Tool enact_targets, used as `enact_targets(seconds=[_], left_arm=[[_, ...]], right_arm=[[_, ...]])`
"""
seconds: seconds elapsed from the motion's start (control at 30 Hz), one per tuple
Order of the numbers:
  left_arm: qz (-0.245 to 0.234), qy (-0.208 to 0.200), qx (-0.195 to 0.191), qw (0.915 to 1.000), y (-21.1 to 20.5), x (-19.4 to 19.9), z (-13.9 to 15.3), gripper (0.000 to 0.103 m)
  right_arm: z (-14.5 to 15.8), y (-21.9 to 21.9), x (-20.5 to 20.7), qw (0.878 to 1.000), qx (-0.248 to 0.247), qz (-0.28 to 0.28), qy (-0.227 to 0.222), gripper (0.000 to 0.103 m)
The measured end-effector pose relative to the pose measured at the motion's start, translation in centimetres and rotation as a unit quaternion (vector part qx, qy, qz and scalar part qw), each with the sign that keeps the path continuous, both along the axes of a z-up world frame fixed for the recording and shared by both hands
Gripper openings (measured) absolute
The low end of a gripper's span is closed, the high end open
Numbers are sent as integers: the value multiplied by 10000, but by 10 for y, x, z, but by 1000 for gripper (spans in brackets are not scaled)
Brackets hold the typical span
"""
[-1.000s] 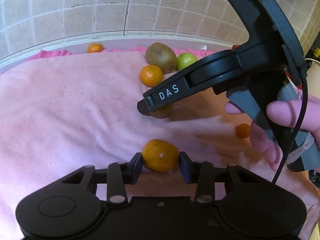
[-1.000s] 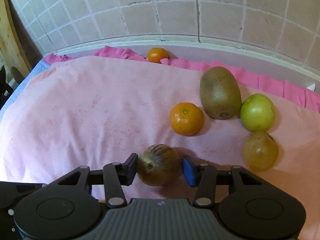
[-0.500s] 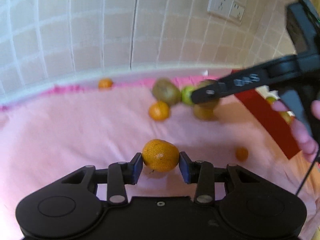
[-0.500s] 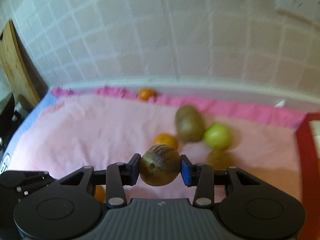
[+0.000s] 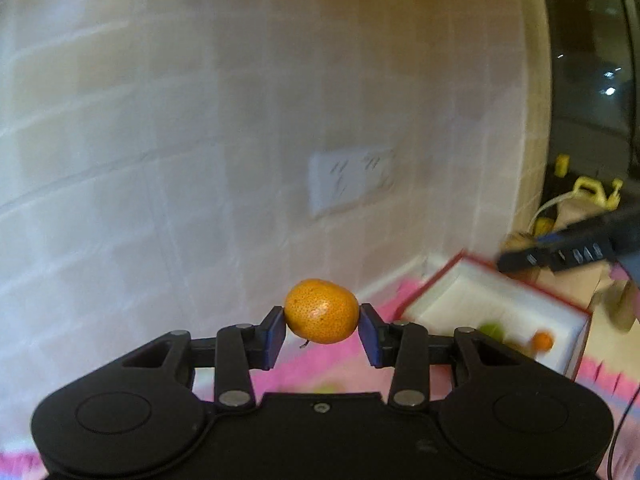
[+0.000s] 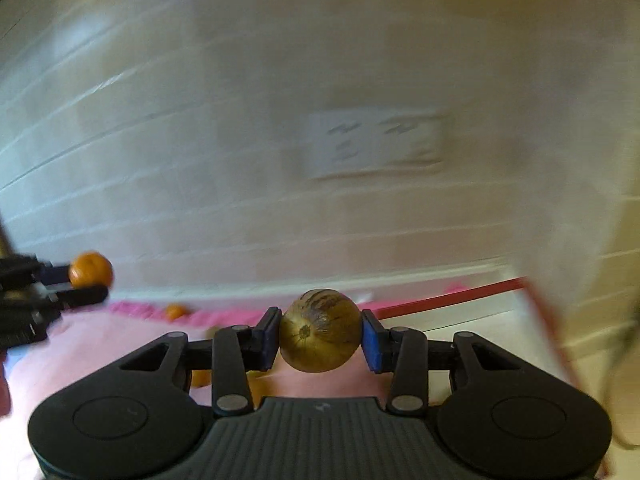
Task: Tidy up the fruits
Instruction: 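Carry the tangerine and kiwi into the white box and open both tools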
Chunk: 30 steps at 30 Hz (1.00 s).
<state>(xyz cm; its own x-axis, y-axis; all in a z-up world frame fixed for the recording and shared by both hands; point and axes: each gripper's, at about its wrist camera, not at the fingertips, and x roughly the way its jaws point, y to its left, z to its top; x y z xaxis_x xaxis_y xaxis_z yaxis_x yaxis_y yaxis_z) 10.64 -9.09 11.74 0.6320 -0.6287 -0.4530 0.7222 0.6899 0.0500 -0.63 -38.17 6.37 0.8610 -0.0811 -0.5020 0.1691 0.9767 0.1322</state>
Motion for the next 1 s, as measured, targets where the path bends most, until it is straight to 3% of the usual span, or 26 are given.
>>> enact_targets(seconds=[0.2,0.37,0.5,0.7,1.0], left_arm=[[-851,224,-305,9957,-94,19,15,48],[-1449,1015,-335,9837,-182,37,-13,49],[-1419,1729,-118,9746,-239,52,-70,48],[-1171,2681,184,9561,-286,77,-147,48],[-869,3138,537,9440,-305,92,-189,48]], right_arm=[[-4,-73,-45,9956,-11,-931,64,44],[-35,-113,-52,9906,305,-1280,377,44],[-69,-135,-38,9873,610,-1301,674,44],[-117,-150,-7,9830,972,-1145,1060,44],[-169,-157,26,9737,1267,-1166,1492,44]])
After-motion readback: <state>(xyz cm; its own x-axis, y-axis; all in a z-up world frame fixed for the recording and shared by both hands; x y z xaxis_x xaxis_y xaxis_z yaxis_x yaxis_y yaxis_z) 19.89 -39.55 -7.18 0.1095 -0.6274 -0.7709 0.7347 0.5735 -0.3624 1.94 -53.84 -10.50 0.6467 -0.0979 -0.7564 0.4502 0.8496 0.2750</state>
